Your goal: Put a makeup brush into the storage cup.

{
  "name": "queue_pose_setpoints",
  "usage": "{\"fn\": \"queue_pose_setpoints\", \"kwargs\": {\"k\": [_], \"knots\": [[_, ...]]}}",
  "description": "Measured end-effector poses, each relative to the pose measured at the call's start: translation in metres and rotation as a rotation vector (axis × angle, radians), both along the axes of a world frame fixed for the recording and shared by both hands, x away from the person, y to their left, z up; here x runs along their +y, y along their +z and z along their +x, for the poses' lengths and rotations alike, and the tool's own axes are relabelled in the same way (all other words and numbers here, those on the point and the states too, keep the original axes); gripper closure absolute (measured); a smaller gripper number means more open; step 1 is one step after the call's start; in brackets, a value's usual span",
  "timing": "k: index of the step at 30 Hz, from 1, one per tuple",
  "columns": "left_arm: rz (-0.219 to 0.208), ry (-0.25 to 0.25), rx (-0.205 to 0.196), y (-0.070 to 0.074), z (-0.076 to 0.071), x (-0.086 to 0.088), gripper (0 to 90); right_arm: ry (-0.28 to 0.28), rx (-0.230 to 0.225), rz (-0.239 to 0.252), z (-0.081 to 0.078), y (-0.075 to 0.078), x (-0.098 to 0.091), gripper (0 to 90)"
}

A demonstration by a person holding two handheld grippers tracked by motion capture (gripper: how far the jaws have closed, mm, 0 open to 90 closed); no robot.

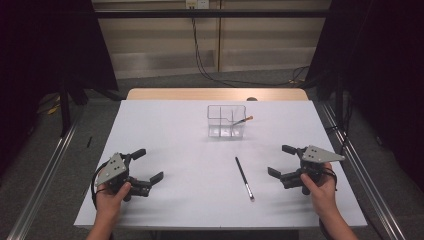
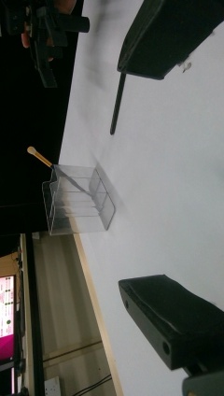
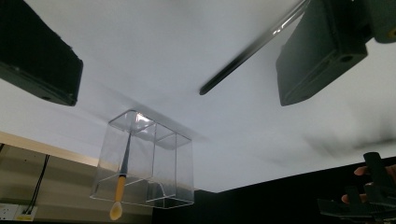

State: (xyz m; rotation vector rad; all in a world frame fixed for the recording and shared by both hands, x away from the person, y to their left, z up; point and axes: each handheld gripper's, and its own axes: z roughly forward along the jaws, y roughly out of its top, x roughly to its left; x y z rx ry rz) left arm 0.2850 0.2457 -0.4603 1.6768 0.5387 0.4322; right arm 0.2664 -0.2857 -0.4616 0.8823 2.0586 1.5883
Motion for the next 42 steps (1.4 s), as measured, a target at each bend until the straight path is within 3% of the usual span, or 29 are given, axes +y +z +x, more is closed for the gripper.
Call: {"fn": "queue_pose_setpoints", "kwargs": {"k": [8, 26, 32, 36, 42], "knots": [[-0.003, -0.001, -0.004, 0.001, 0.0, 0.001, 0.0, 0.016, 0.025, -0.005, 0.006, 0.0, 0.012, 0.3], [-0.005, -0.001, -0.005, 0.001, 0.0, 0.002, 0.0, 0.065, 0.033, 0.002, 0.017, -0.001, 0.038, 0.2], [-0.003, 0.001, -0.003, 0.001, 0.0, 0.002, 0.0, 0.079, 0.059, -0.014, 0.02, -0.002, 0.046, 0.2], [-0.002, 0.001, -0.004, 0.001, 0.0, 0.002, 0.0, 0.082, 0.108, -0.033, 0.024, -0.005, 0.053, 0.5], [-0.004, 0.003, 0.001, 0.001, 0.0, 0.002, 0.0, 0.093, 0.143, -0.07, 0.026, -0.006, 0.061, 0.6]]}}
